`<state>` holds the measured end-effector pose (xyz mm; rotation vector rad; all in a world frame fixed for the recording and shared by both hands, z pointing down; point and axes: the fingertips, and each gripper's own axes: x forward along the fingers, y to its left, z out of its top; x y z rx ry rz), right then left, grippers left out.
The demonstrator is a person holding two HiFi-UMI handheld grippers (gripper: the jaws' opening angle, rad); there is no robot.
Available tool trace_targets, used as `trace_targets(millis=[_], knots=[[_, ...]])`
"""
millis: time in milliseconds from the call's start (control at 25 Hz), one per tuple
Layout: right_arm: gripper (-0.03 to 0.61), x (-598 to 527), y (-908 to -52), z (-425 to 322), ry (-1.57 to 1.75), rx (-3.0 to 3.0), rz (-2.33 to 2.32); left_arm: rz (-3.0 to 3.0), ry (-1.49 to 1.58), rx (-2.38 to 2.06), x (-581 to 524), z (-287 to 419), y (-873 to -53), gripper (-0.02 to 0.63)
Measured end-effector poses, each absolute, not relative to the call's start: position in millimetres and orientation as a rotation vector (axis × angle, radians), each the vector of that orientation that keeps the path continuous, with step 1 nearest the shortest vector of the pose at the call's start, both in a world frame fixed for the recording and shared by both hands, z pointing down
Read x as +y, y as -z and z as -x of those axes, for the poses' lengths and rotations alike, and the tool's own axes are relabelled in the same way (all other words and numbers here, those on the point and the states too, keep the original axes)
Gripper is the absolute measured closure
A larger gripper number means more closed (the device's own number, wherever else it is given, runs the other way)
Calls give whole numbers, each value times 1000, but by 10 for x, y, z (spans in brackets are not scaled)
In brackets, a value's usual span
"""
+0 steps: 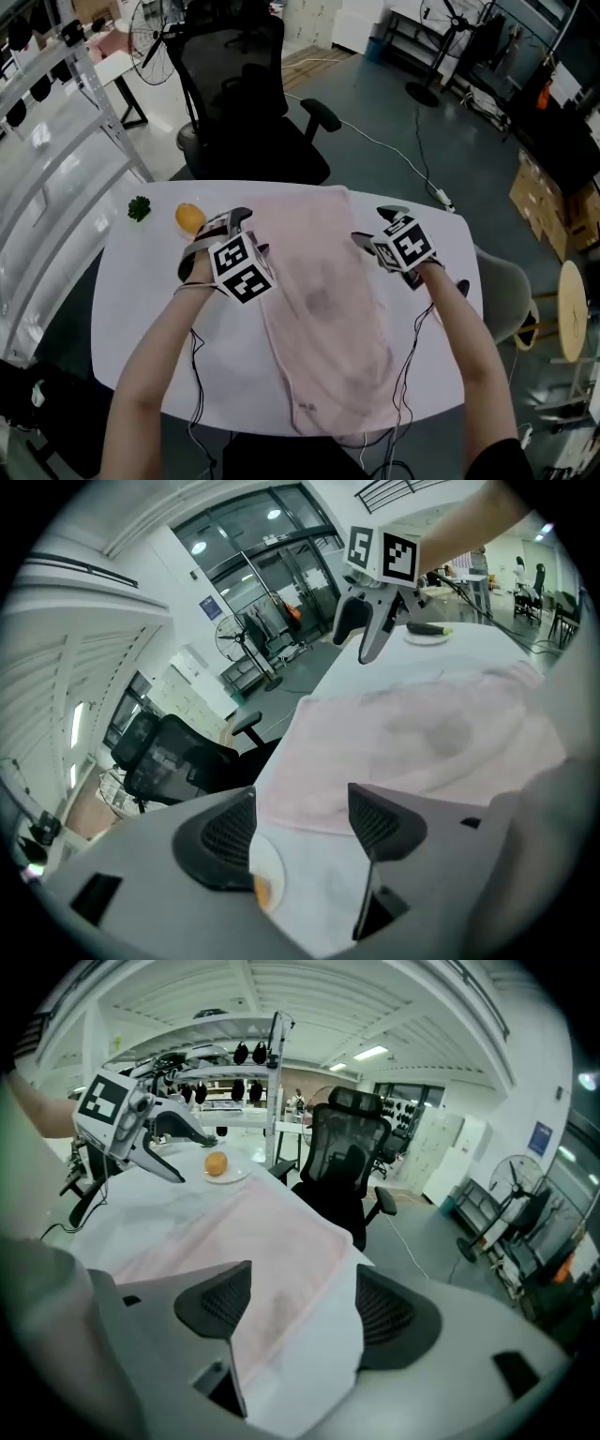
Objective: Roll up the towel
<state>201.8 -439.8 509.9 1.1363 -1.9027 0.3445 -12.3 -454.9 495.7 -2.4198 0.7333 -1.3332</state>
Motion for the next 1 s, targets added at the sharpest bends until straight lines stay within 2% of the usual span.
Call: trace_targets(millis=[520,1000], knots=[[216,-2419,-4835,-2045,-215,-1999,-926,2625,1243,748,-2641,-34,-4887,281],[216,-856,-5168,-1973,-92,-2022,-667,2709,1309,663,-910,82,-5265,281]])
